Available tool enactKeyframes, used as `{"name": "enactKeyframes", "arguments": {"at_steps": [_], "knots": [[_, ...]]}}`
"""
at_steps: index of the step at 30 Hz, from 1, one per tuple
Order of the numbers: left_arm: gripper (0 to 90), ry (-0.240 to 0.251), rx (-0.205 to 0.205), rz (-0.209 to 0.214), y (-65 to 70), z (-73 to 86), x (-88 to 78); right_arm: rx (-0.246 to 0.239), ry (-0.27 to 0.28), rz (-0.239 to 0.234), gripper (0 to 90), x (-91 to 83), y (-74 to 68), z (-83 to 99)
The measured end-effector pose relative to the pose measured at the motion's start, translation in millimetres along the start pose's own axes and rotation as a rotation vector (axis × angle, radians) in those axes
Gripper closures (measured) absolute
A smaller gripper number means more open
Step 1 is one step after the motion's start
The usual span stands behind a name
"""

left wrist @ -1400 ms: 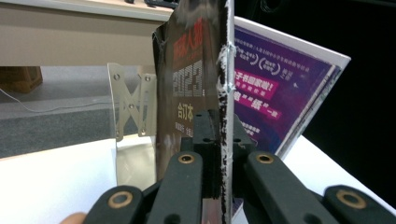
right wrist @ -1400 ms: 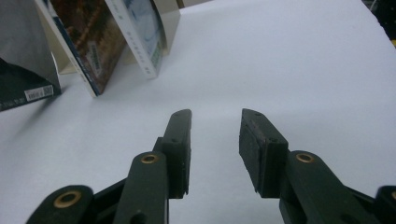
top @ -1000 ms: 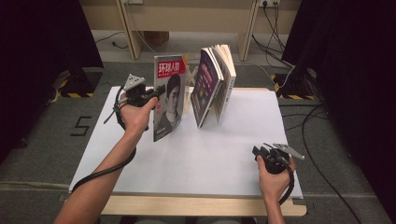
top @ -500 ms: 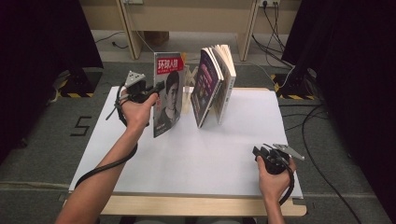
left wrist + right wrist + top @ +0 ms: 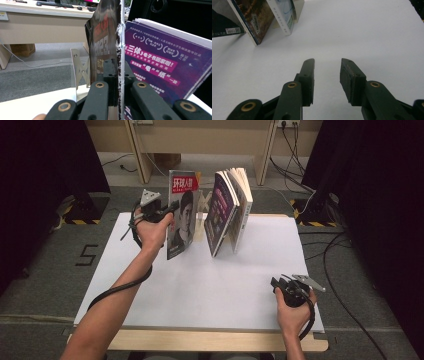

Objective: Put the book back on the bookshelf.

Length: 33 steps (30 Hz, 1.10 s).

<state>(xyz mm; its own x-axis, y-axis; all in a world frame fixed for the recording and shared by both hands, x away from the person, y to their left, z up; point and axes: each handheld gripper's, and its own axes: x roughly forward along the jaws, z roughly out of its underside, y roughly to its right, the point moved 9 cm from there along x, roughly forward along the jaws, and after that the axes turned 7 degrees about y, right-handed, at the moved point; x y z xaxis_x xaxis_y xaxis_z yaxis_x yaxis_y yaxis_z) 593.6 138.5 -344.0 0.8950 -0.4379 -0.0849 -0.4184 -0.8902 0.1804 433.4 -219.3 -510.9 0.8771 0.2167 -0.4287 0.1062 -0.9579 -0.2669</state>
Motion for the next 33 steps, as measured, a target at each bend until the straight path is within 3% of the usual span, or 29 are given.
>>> {"name": "enactKeyframes", "arguments": {"at_steps": [9,16,20,25,33], "knots": [[86.5,-0.001,0.005,0.0,-2.3,-3.7,22.4,-0.008,-0.004,0.002,64.7,0.8,1.7,1.1],[86.4,0.057,-0.003,0.005,-3.5,-13.6,38.2,0.001,-0.009,0.008,64.9,2.1,1.5,2.8],[86.3,0.077,0.008,0.003,-6.3,-9.4,45.8,-0.01,-0.012,0.008,64.9,2.7,2.4,3.9],[86.1,0.097,0.021,-0.002,-9.8,-2.6,44.6,-0.021,-0.012,0.005,64.9,3.2,3.0,4.1],[85.3,0.088,0.047,-0.007,-22.3,9.0,30.7,-0.021,-0.018,0.004,64.9,3.5,1.8,5.5]]}}
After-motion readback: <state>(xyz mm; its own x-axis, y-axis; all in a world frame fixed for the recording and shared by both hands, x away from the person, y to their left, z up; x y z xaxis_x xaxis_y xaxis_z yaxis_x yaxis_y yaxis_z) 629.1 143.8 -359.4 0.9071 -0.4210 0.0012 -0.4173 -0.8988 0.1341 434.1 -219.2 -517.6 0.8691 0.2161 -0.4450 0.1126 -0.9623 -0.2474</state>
